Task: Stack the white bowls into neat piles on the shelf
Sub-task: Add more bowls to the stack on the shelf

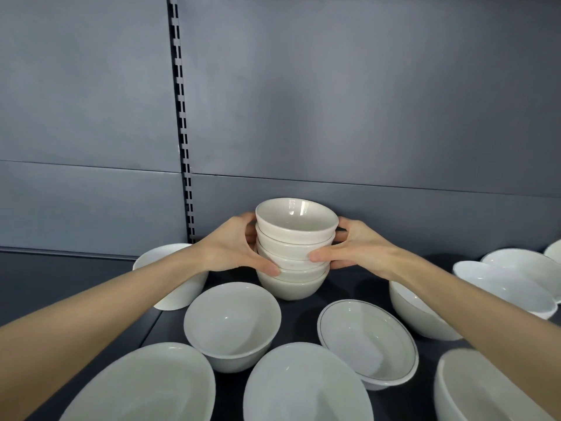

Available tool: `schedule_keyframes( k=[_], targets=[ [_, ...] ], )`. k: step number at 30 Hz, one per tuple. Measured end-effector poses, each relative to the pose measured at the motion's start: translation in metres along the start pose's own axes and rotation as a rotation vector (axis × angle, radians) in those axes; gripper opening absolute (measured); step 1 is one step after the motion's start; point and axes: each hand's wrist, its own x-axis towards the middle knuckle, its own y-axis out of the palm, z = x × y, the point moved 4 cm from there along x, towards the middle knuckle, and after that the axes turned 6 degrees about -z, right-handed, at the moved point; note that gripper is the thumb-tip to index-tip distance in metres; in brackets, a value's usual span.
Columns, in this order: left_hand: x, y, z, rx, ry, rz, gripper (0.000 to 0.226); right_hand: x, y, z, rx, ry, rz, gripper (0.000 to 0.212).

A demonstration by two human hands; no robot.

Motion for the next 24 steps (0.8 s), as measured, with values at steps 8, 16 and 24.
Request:
schedule_keyframes(
  k=[8, 16, 24],
  targets=[
    [-0.0007, -0.0019, -0.0004, 0.033, -0.016, -0.004, 0.072, 0.0, 0.0008, 0.0025, -0.036, 0.005, 0.018, 0.066],
    [0.002, -0.0045, -0.0009, 0.055, -0.015, -0.002, 0.075, -0.0009, 0.001, 0.0015, -0.035, 0.007, 0.012, 0.066],
    [-0.002, -0.0016, -0.0016, -0.015, -0.033, 0.028, 0.072, -0.0038, 0.0028, 0.0043, -0.055, -0.001, 0.042, 0.065]
  ],
)
